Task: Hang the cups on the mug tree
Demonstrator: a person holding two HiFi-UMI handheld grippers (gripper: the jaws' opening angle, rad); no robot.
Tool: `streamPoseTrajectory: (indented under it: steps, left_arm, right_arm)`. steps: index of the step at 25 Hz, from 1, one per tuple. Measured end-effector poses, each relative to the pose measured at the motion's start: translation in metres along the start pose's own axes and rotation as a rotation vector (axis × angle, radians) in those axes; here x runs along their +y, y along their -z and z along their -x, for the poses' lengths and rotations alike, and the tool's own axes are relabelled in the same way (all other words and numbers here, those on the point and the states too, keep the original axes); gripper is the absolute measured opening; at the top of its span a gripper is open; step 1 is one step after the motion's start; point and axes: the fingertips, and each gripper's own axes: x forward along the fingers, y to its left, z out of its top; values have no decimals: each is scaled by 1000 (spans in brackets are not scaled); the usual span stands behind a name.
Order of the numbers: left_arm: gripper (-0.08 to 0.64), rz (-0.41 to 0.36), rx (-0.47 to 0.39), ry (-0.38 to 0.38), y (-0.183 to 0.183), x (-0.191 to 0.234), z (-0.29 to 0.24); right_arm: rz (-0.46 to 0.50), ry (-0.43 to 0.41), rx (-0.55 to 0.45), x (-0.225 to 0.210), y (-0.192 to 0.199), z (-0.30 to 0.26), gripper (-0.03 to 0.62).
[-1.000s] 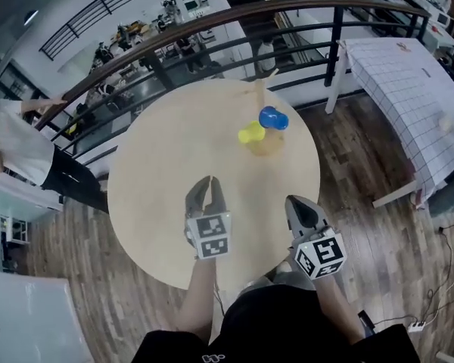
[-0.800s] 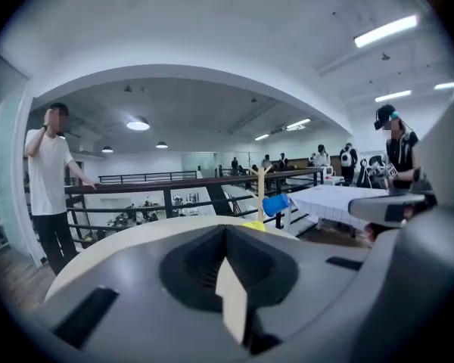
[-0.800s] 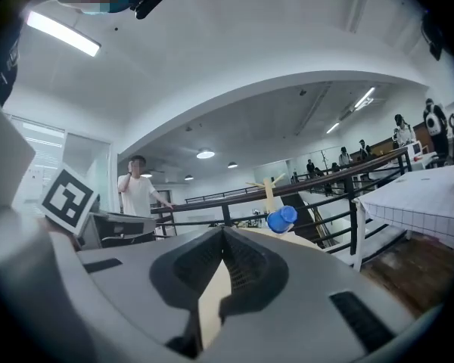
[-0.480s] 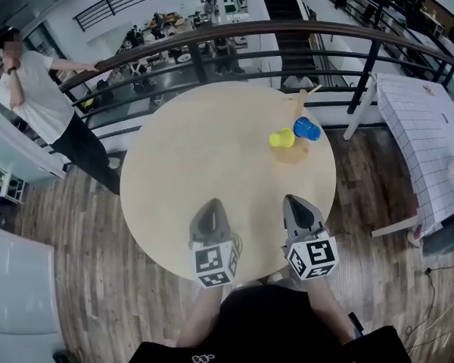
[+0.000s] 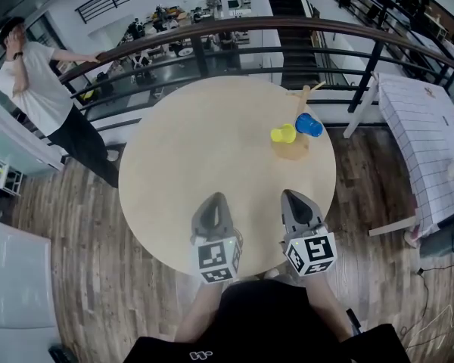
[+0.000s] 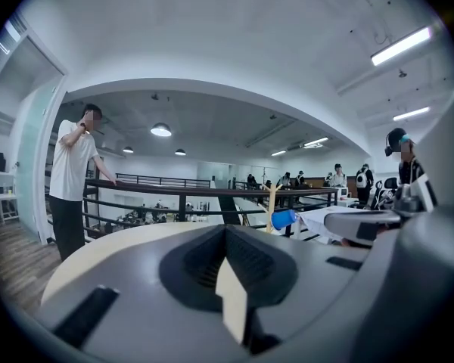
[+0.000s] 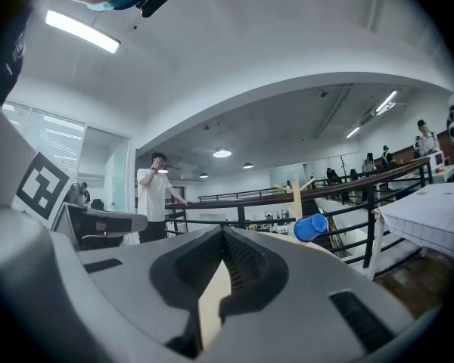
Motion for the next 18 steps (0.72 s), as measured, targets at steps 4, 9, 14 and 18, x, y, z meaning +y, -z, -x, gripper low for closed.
streamPoseTrajectory:
  steps: [4,9,14,18]
  left_arm:
    - [12,-2,-3,6,0,-6,5]
    - [12,-4,-11,15,-6,-10,0]
    - [12,-1,-16,18,-6,-13,-6]
    - [12,-1,-16,22,-7,-14,-6]
  right_arm:
    - [17,-3,-6,3,-3,8,8]
    - [30,-4,-11,-1,-9,6,8]
    - [41,-8,-6,-4,-9,3,8]
    - [40,-11,-5,-3,-9,3,8]
